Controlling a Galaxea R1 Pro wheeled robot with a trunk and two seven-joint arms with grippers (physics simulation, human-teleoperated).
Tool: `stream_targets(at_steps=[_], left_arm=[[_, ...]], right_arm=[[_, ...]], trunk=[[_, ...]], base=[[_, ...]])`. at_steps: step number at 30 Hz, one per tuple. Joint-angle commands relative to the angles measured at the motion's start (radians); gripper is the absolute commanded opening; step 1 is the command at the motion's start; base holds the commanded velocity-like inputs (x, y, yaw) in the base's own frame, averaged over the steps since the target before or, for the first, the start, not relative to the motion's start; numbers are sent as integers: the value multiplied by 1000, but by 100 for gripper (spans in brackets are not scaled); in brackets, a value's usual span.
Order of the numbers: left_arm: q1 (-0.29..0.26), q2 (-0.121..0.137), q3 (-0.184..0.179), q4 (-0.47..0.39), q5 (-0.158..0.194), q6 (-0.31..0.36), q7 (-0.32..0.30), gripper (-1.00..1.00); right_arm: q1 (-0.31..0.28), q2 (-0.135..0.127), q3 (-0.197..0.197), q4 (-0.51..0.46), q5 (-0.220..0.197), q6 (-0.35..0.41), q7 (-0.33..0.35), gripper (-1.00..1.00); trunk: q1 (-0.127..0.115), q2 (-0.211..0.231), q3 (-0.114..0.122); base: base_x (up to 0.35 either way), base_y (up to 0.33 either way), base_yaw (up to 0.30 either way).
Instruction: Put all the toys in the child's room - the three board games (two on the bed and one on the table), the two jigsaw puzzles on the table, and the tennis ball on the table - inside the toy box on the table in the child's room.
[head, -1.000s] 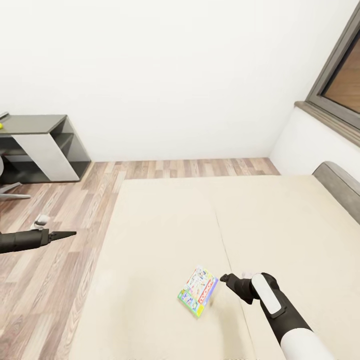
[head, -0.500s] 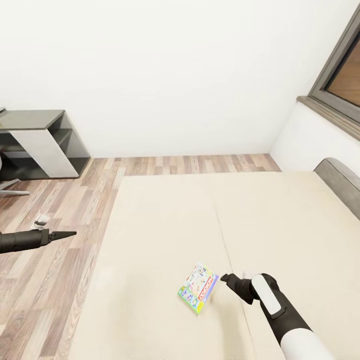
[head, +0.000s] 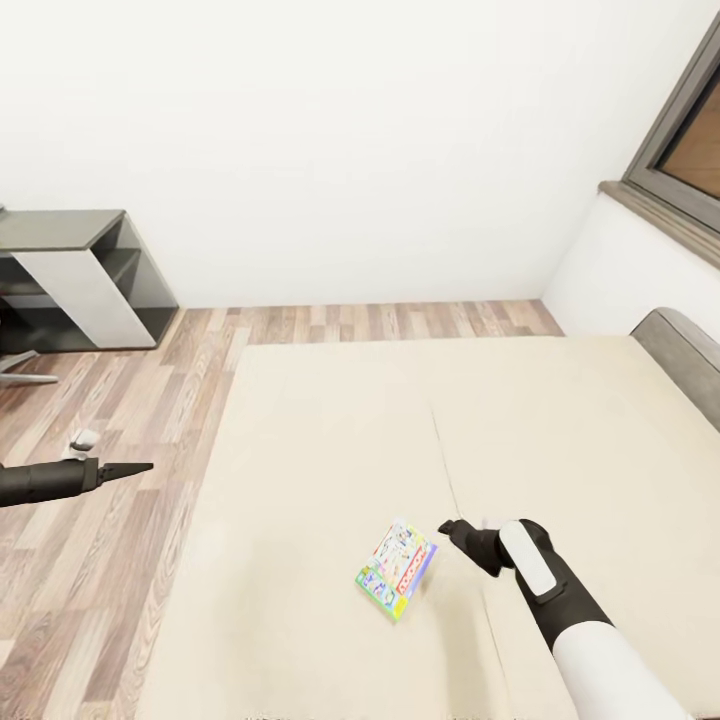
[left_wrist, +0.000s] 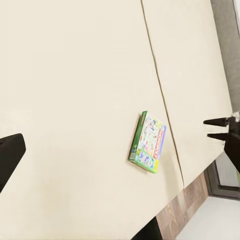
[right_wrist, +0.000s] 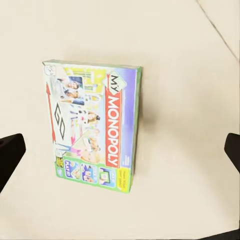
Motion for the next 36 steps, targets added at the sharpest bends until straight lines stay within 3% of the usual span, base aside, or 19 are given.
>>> stream_targets(at_steps=[1,6,11,36], left_arm=[[-1,-1,5,-1,-11,11,-8,100],[-1,-3,3,-1,-12,11,-7,100],[-1,-4,3,-1,-12,11,-8,100],[-1,-4,4,-1,-17,11,-7,100]], right_arm=[[-15,0,0,3,-10,5,-10,100],[-116,2,0,35,-14,45,-13,100],[-164,2,-1,42,-16,70,-13,100],[-180,1,-5,77,-12,66,-10,100]], trunk=[[0,-2,-3],[0,-2,-12],[0,-2,-20],[0,-2,-61]], base=[[0,0,0],[0,0,0],[0,0,0],[0,0,0]])
